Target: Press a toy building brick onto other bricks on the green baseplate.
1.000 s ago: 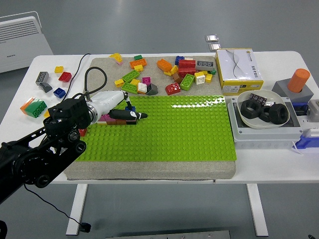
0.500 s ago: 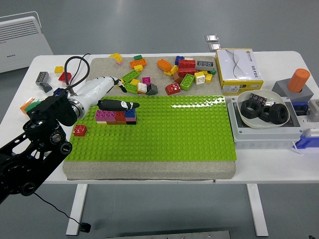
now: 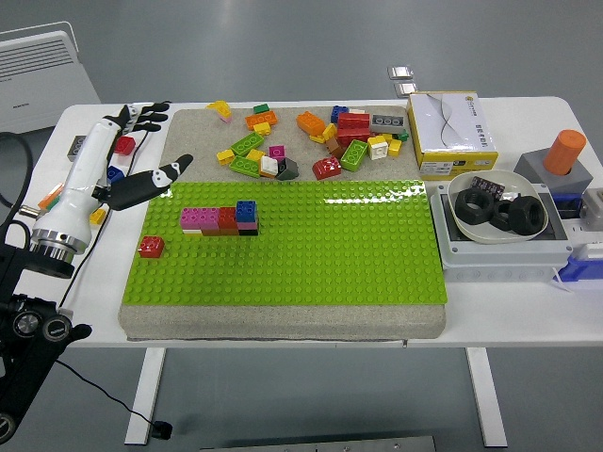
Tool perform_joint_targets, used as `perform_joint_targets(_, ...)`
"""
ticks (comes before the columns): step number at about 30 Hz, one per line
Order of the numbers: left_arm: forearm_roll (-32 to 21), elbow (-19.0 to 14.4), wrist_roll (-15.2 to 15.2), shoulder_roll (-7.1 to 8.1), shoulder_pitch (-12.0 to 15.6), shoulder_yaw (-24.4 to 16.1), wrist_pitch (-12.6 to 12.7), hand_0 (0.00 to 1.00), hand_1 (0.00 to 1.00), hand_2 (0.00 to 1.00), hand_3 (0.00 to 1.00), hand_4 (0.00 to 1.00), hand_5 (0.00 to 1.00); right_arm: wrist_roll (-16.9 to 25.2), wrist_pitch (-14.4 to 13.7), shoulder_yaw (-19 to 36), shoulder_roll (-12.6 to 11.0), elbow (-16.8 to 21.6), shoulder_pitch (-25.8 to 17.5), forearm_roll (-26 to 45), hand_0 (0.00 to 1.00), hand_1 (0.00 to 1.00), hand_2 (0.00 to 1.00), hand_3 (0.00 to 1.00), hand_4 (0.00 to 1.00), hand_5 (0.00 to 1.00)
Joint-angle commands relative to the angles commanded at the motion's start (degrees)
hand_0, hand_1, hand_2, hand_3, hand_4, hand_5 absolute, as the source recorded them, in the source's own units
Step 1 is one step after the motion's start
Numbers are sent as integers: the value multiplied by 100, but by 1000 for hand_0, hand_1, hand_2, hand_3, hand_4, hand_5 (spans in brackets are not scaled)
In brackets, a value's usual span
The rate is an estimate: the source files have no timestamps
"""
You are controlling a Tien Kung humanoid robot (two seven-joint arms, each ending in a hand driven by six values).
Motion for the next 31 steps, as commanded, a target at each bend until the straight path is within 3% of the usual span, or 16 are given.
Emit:
perform_joint_targets(5, 326, 183, -93, -94, 258, 14, 9, 703, 400, 590, 771, 810, 99, 2, -39, -260, 56, 0, 0, 209, 519, 601, 714, 802, 894, 998)
perform_joint_targets(6, 394, 217, -86, -98, 287, 11, 2, 766, 460, 621, 768, 851, 106, 3, -41, -268, 66, 0, 1, 210, 519, 601, 714, 802, 894, 998)
perform_joint_targets(11, 587, 352, -93, -92, 409, -29, 7, 766, 460, 621, 768, 851, 106, -9, -44, -245, 122, 0, -15, 190, 519, 601, 712, 802, 893, 998)
perform_joint_targets(12, 613, 378, -100, -87, 436, -34, 15, 790, 498, 647, 759, 867, 119, -23, -50, -258, 143, 0, -27, 208, 519, 603, 712, 801, 891, 998)
perform_joint_targets(24, 868, 560, -12, -3, 493, -73, -4, 792, 502, 652, 752, 886, 133, -72, -100, -636, 254, 0, -81, 554, 519, 616, 723, 804, 896, 998)
perform_joint_targets(25, 914, 572, 24, 19, 486, -94, -29, 814, 605, 690, 740, 889, 135, -73, -101, -644, 256, 0, -82, 563, 519, 612, 723, 805, 894, 998)
perform_joint_targets(28, 1167, 641, 284, 190, 394, -139, -249, 814, 605, 690, 740, 889, 135, -75, -108, -652, 253, 0, -78, 589, 519, 612, 723, 805, 894, 998)
perform_joint_targets(31, 1463, 795, 633, 511, 153, 33, -600, 814, 605, 690, 740, 889, 135, -76, -107, -569, 242, 0, -59, 532, 519, 612, 723, 805, 894, 998)
